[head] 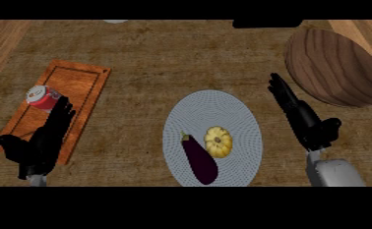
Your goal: Pick the squash from the placemat and place it in the bowl
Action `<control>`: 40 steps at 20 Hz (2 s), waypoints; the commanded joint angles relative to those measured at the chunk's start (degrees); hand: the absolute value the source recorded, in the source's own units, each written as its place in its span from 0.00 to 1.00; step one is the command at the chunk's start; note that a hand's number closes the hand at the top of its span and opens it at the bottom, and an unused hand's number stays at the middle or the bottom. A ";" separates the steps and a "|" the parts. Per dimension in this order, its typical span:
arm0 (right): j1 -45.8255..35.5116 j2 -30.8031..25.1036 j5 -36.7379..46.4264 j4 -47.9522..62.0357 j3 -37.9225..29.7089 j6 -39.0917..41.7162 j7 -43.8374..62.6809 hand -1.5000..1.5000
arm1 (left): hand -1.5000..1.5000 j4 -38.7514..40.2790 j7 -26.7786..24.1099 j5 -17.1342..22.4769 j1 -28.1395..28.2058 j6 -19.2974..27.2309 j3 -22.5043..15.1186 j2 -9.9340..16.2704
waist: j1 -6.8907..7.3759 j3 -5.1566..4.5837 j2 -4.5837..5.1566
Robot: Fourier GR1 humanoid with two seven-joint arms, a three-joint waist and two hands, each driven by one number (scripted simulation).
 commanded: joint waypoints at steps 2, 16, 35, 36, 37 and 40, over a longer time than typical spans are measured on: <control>1.16 1.68 7.20 -8.99 3.79 -7.17 3.93 1.00 | 0.50 -6.19 2.54 -3.99 -3.93 0.54 -5.05 -1.60 | 0.73 0.14 0.21; -6.58 1.67 46.23 -9.38 23.19 -16.97 21.10 0.00 | 0.50 -14.71 8.38 -8.81 -10.94 -4.04 -15.97 -5.21 | 1.63 0.11 0.32; -29.32 14.32 35.11 0.14 24.02 40.58 73.19 0.00 | 0.50 -13.08 6.49 -9.48 -10.89 -5.28 -15.17 -5.77 | 2.26 0.01 0.42; -28.90 14.36 34.50 -1.94 23.93 42.35 75.37 0.00 | 0.50 -13.72 8.30 -10.03 -10.79 -4.02 -15.85 -6.64 | 1.64 0.04 0.16; -29.32 14.40 33.15 0.61 25.81 39.30 75.77 0.00 | 0.50 -12.41 9.07 -10.96 -12.86 -2.81 -16.60 -8.53 | 1.89 0.06 0.39; -31.45 14.47 32.19 3.25 27.92 37.90 77.93 0.00 | 0.50 -10.49 6.33 -9.50 -11.37 -4.90 -15.02 -7.62 | 2.15 0.01 0.46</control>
